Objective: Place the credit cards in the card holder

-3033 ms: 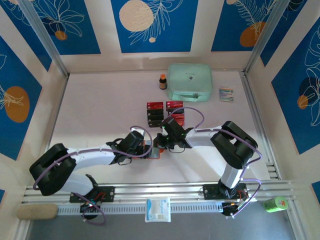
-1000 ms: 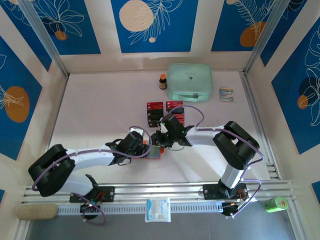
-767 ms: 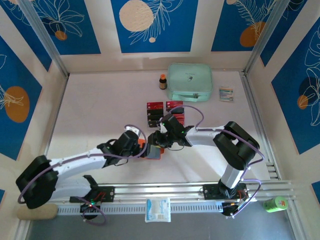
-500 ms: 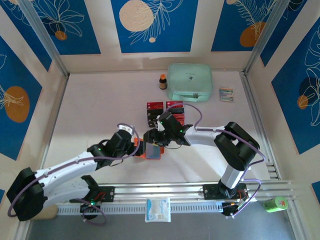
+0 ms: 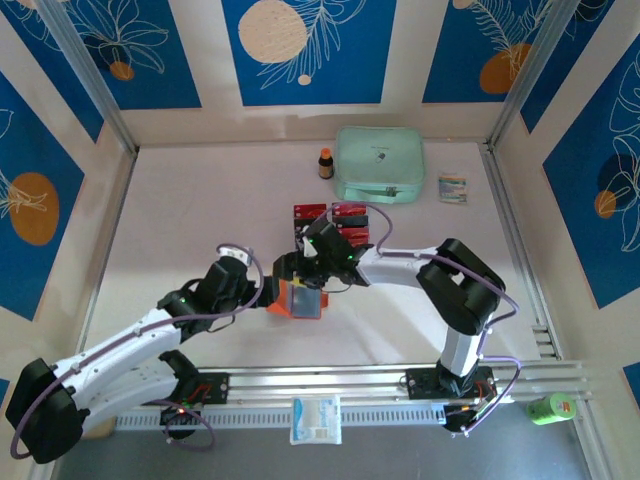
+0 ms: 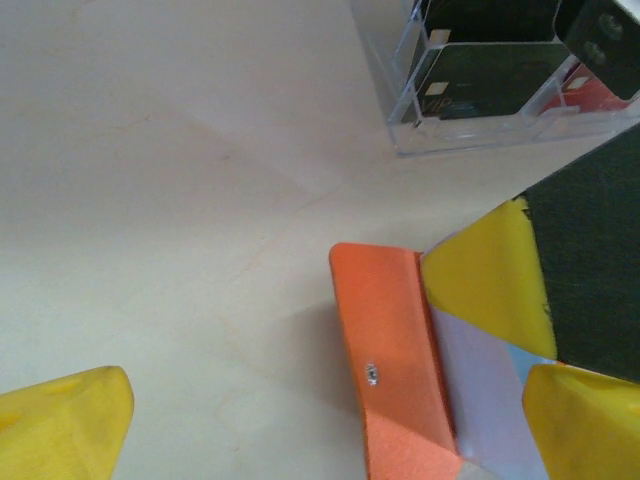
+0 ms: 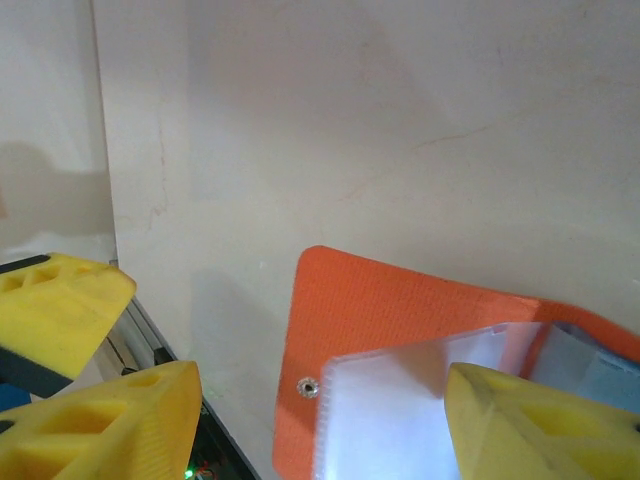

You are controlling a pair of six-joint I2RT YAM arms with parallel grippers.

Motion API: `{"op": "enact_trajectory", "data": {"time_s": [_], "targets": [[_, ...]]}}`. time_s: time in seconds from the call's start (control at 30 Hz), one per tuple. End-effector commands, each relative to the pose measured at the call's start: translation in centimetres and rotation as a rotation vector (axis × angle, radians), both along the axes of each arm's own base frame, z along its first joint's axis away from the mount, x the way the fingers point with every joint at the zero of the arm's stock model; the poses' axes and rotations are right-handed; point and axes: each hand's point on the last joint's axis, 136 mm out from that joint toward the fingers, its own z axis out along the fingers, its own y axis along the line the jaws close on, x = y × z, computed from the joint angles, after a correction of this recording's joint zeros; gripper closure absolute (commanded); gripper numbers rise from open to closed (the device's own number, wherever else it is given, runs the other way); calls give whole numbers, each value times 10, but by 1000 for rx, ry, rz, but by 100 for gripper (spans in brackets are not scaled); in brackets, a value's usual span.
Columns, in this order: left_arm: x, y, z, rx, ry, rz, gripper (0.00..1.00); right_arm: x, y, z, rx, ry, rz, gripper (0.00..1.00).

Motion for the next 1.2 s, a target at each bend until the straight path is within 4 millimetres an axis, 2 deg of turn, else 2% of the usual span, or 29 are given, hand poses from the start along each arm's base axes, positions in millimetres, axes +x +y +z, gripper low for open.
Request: {"op": "enact_trajectory", "data": {"time_s": [0.0, 0.2, 0.47, 0.87, 1.17], "targets": [[3, 0, 6, -38, -21, 23, 0, -14, 12, -8, 9, 63, 46, 34], [-1, 2, -5, -28, 2, 18, 0, -12, 9, -21, 13, 109, 12, 34], [-5, 2, -29, -1, 51, 5, 0, -12, 3, -26, 14, 129, -16, 34], [-14, 8, -67, 52, 123, 8, 0, -11, -1, -19, 23, 117, -29, 33], [-14, 12, -77, 78, 162, 44, 0, -9, -14, -5, 11, 60, -42, 35]]}}
